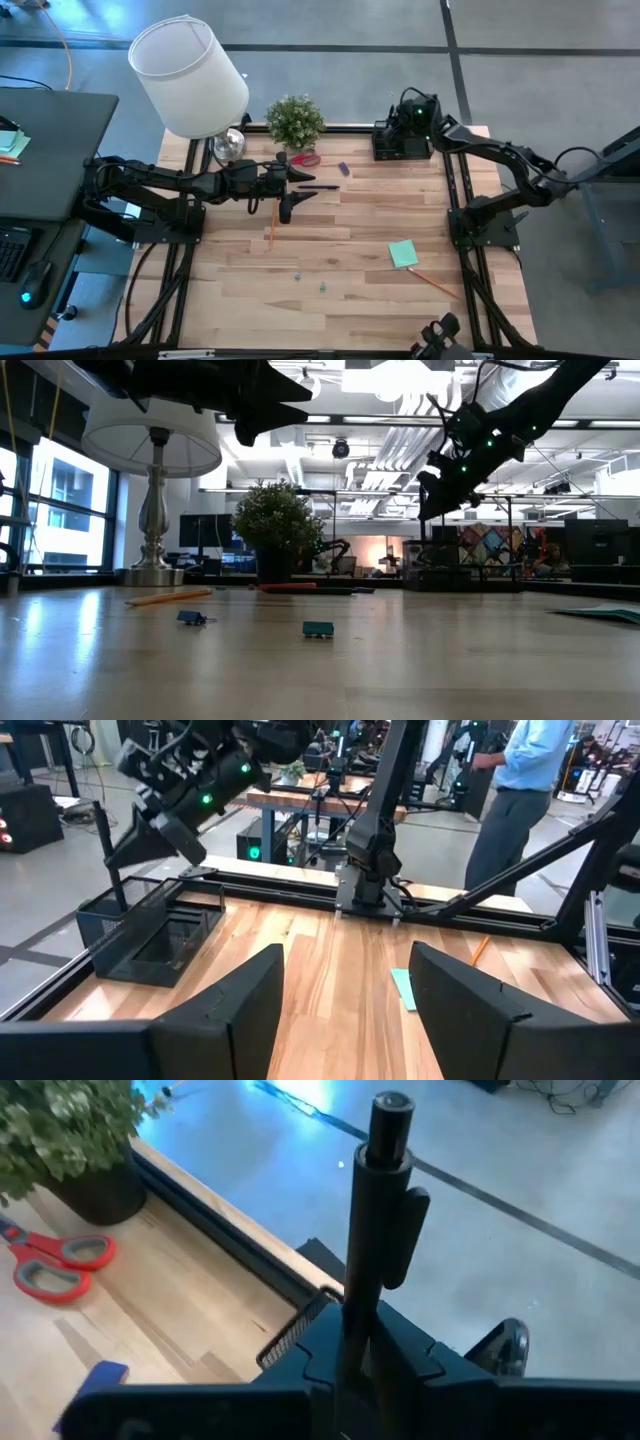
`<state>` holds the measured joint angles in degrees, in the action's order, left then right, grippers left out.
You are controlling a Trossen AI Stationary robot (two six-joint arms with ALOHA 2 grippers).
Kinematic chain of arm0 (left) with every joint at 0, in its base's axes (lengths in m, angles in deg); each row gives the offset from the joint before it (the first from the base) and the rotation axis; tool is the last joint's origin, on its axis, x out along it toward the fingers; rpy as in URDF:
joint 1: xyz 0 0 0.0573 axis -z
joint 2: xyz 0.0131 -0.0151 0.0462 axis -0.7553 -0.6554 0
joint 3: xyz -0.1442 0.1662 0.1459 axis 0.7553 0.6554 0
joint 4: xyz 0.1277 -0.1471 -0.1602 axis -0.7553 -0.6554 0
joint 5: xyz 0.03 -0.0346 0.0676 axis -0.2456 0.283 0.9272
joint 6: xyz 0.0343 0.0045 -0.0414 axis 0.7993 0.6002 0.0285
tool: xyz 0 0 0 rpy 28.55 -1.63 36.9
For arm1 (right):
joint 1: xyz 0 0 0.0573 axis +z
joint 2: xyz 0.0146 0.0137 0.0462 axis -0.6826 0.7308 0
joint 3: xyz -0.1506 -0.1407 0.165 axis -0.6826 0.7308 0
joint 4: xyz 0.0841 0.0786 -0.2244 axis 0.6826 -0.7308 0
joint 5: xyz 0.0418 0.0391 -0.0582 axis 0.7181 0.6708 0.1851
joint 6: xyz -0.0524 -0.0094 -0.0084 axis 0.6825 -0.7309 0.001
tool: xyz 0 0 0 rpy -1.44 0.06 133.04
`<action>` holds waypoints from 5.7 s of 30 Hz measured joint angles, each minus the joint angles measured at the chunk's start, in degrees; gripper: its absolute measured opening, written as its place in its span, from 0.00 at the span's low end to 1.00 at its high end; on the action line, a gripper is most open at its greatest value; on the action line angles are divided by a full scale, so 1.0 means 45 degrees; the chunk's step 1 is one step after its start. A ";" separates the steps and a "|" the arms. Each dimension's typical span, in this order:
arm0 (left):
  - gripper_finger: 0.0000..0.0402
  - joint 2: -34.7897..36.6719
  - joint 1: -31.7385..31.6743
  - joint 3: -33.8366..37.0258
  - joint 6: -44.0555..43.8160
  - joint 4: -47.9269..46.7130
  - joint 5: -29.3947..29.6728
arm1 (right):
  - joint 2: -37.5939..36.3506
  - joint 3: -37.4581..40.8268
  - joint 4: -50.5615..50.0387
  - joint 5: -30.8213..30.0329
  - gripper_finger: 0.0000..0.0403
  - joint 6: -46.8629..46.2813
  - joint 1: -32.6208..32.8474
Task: Pick and place office supplies into organizer
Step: Put the bottom black pen in the black desk organizer, then put the black pen in the black desk organizer
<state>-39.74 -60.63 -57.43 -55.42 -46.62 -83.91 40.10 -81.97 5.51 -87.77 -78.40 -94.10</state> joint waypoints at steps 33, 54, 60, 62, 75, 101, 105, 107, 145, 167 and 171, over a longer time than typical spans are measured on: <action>0.47 -0.0019 -0.0019 -0.0622 0.0074 -0.3349 0.1865 | 0.0061 0.0131 0.0195 0.1644 0.41 -0.0802 0.2755; 0.30 -0.4171 -0.2395 -0.5455 0.3609 -1.1093 -0.0128 | -0.3032 0.0107 0.1034 0.1112 0.32 0.0231 0.5696; 0.22 -0.7178 -0.2449 -0.8152 0.4994 -1.3169 -0.0522 | -0.4185 0.0211 0.0468 0.1574 0.32 0.0830 0.5712; 0.22 -0.8167 -0.2467 -0.9055 0.5090 -1.3765 -0.0532 | -0.4415 0.0238 -0.0038 0.1731 0.32 0.1050 0.5712; 0.31 -1.0877 -0.3096 -1.1547 0.5700 -1.5009 -0.0571 | -0.5301 0.0238 -0.1525 0.1867 0.32 0.1578 0.5775; 0.12 -1.1118 -0.3511 -1.1542 0.4361 -1.5060 -0.1387 | -0.5321 0.0238 -0.1532 0.1952 0.32 0.1333 0.5775; 0.08 -1.1118 -0.3512 -1.1542 0.4024 -1.5235 -0.1464 | -0.5316 0.0238 -0.1538 0.2115 0.32 0.1204 0.5775; 0.06 -1.1119 -0.3541 -1.1542 0.4012 -1.5790 -0.2394 | -0.5316 0.0238 -0.1536 0.2295 0.32 0.1199 0.5775; 0.46 -1.1849 -0.2134 -1.3157 0.2718 -1.8784 -0.1836 | -0.5311 0.0238 -0.1825 0.2297 0.32 0.1170 0.5774; 0.03 -1.1571 -0.2104 -1.2764 0.2339 -1.8404 0.0395 | -0.5434 0.0243 -0.2326 0.1697 0.32 0.1252 0.5770; 0.03 -1.0302 -0.2125 -1.3133 0.2485 -1.8039 -0.0033 | -0.5930 0.0247 -0.2427 0.1066 0.32 0.1222 0.5765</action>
<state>-86.10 -70.19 -116.53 -44.24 -127.79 -84.06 13.41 -80.85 -5.42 -82.97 -72.90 -68.15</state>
